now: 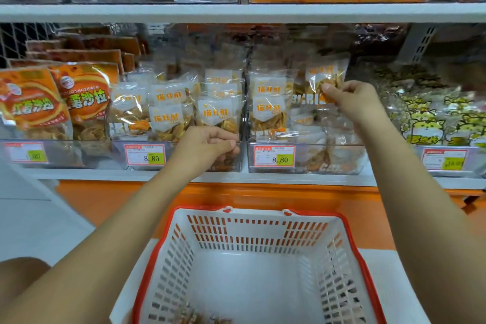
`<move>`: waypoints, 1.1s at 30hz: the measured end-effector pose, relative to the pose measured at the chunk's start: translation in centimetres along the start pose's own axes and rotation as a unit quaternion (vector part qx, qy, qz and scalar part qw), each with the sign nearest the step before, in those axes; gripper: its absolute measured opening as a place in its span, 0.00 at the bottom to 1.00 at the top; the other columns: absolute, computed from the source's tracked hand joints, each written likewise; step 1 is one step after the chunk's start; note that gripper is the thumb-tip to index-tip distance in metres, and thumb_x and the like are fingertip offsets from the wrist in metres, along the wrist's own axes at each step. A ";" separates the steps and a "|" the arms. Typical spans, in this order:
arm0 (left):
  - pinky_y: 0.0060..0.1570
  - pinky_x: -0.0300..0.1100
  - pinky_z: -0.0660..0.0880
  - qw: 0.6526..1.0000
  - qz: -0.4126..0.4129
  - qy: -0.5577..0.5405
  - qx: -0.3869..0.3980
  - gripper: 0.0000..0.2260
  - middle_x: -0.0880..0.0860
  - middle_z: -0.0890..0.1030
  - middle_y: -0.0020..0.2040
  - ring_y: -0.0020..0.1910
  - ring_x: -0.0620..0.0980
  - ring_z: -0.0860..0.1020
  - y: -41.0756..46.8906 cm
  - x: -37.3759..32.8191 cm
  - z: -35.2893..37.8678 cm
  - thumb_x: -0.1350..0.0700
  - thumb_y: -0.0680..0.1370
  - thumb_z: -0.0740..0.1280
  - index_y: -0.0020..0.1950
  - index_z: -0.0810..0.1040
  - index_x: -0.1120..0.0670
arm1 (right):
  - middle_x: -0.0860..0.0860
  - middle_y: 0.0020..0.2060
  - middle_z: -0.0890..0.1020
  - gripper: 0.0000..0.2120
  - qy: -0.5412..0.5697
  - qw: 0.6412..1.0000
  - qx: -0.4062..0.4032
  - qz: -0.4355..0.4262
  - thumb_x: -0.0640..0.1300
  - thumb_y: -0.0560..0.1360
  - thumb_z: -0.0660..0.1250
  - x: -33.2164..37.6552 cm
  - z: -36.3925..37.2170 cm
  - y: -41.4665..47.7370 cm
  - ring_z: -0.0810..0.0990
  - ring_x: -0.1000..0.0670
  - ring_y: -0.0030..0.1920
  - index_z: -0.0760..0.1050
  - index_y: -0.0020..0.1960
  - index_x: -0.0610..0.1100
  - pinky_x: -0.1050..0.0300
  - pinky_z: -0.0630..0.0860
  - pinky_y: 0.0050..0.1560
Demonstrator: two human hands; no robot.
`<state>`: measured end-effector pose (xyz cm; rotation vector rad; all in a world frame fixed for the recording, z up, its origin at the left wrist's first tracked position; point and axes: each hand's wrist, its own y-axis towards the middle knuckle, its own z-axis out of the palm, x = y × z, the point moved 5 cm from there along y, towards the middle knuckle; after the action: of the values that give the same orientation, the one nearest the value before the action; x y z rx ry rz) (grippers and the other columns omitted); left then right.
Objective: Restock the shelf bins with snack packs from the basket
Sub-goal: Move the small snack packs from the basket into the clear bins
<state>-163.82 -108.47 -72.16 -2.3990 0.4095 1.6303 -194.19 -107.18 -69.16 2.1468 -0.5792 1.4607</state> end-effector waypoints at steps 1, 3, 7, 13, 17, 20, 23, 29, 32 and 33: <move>0.53 0.43 0.79 1.000 -0.001 0.003 0.001 0.06 0.48 0.85 0.39 0.47 0.48 0.83 0.0 0.0 0.0 0.62 0.76 0.69 0.49 0.82 0.52 | 0.50 0.33 0.75 0.16 -0.008 1.000 0.013 0.009 0.53 0.72 0.72 -0.3 0.5 0.8 0.71 0.54 0.30 0.69 0.34 0.47 0.60 0.68 0.34; 0.54 0.45 0.79 1.000 0.000 0.007 0.006 0.06 0.49 0.85 0.40 0.46 0.47 0.83 0.0 0.0 0.1 0.62 0.75 0.69 0.48 0.82 0.52 | 0.50 0.32 0.75 0.16 -0.028 0.999 0.033 0.020 0.52 0.72 0.72 -0.7 1.5 1.8 0.71 0.54 0.30 0.69 0.35 0.45 0.60 0.68 0.32; 0.55 0.48 0.78 1.000 0.007 0.015 -0.004 0.07 0.48 0.85 0.39 0.46 0.48 0.83 0.1 0.1 0.0 0.62 0.75 0.70 0.46 0.82 0.49 | 0.48 0.40 0.77 0.13 -0.081 0.997 0.010 0.009 0.50 0.70 0.74 -0.6 2.2 2.4 0.76 0.50 0.41 0.76 0.46 0.44 0.57 0.72 0.42; 0.51 0.56 0.79 0.997 0.043 0.029 -0.050 0.06 0.50 0.85 0.38 0.46 0.58 0.83 -0.3 -0.2 0.1 0.58 0.77 0.69 0.40 0.81 0.49 | 0.48 0.52 0.79 0.15 -0.130 0.991 0.022 -0.005 0.42 0.74 0.69 0.3 3.0 2.6 0.77 0.47 0.54 0.75 0.59 0.41 0.53 0.76 0.55; 0.47 0.58 0.80 0.996 0.051 0.043 -0.054 0.07 0.49 0.85 0.38 0.43 0.61 0.82 -0.3 -0.3 0.1 0.57 0.77 0.68 0.41 0.81 0.49 | 0.40 0.59 0.76 0.14 -0.145 0.987 0.057 0.025 0.42 0.71 0.62 0.0 4.9 2.2 0.75 0.40 0.61 0.75 0.56 0.44 0.46 0.75 0.60; 0.48 0.49 0.80 0.997 0.059 0.029 -0.042 0.04 0.49 0.85 0.39 0.43 0.53 0.83 -0.5 0.0 0.2 0.57 0.78 0.68 0.47 0.82 0.51 | 0.40 0.60 0.76 0.19 -0.125 0.991 0.034 0.034 0.46 0.71 0.64 -0.2 4.7 2.0 0.77 0.40 0.59 0.74 0.60 0.40 0.47 0.77 0.56; 0.51 0.40 0.79 0.998 0.060 -0.017 -0.020 0.08 0.54 0.84 0.45 0.47 0.48 0.81 -1.1 0.6 0.6 0.59 0.77 0.68 0.55 0.81 0.56 | 0.41 0.65 0.69 0.27 -0.151 0.988 -0.027 0.018 0.49 0.74 0.67 -0.1 3.6 0.8 0.72 0.40 0.64 0.66 0.69 0.37 0.48 0.73 0.62; 0.39 0.35 0.78 0.998 0.059 0.007 -0.004 0.03 0.51 0.80 0.40 0.38 0.43 0.78 -3.2 2.4 0.9 0.58 0.78 0.67 0.45 0.80 0.56 | 0.49 0.46 0.76 0.06 -0.146 0.966 -0.092 -0.191 0.45 0.78 0.63 1.2 4.1 -8.8 0.73 0.51 0.46 0.74 0.49 0.42 0.60 0.68 0.45; 0.36 0.37 0.75 0.987 -0.017 0.145 0.068 0.12 0.49 0.81 0.33 0.32 0.44 0.79 -4.6 5.3 0.9 0.52 0.78 0.66 0.35 0.78 0.54 | 0.53 0.36 0.72 0.08 -0.179 0.949 -0.038 -0.258 0.46 0.78 0.62 0.4 6.6 -13.2 0.70 0.53 0.40 0.72 0.41 0.45 0.61 0.61 0.39; 0.36 0.38 0.75 0.975 -0.048 0.195 0.097 0.13 0.49 0.81 0.33 0.33 0.44 0.79 -5.1 6.6 0.9 0.51 0.78 0.66 0.35 0.78 0.54 | 0.52 0.38 0.72 0.08 -0.197 0.939 -0.035 -0.280 0.45 0.78 0.62 0.2 7.2 -14.0 0.69 0.53 0.42 0.72 0.41 0.44 0.62 0.60 0.40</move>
<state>-160.53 -104.11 -78.48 -2.5358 0.4838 1.0214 -180.64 -100.31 -73.31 2.2999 -0.1161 0.7018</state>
